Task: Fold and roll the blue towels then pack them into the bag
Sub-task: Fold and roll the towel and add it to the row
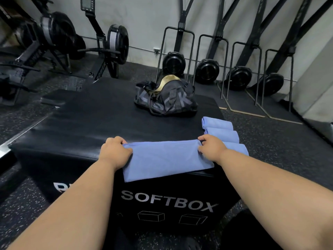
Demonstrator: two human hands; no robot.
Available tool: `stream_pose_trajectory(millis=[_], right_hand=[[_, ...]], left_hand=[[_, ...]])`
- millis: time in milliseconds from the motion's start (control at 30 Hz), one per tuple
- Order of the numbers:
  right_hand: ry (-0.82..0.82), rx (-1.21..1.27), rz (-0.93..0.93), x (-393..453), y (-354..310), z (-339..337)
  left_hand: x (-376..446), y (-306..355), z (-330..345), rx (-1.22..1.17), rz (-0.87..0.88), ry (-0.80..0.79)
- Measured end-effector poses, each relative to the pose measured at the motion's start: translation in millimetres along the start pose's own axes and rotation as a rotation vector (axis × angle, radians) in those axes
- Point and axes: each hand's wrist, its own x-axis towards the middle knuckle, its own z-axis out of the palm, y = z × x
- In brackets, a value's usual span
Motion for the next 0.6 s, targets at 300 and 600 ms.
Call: stream_pose_trajectory(millis=[300,600], right_hand=[[0.080,0.051,0.007,13,-2,4],[0.180,-0.070,-0.062,24,4,21]], left_hand=[[1,-9,4,-0.082,0.037,0.093],[4,-10,12,0.098,0.115,0.166]])
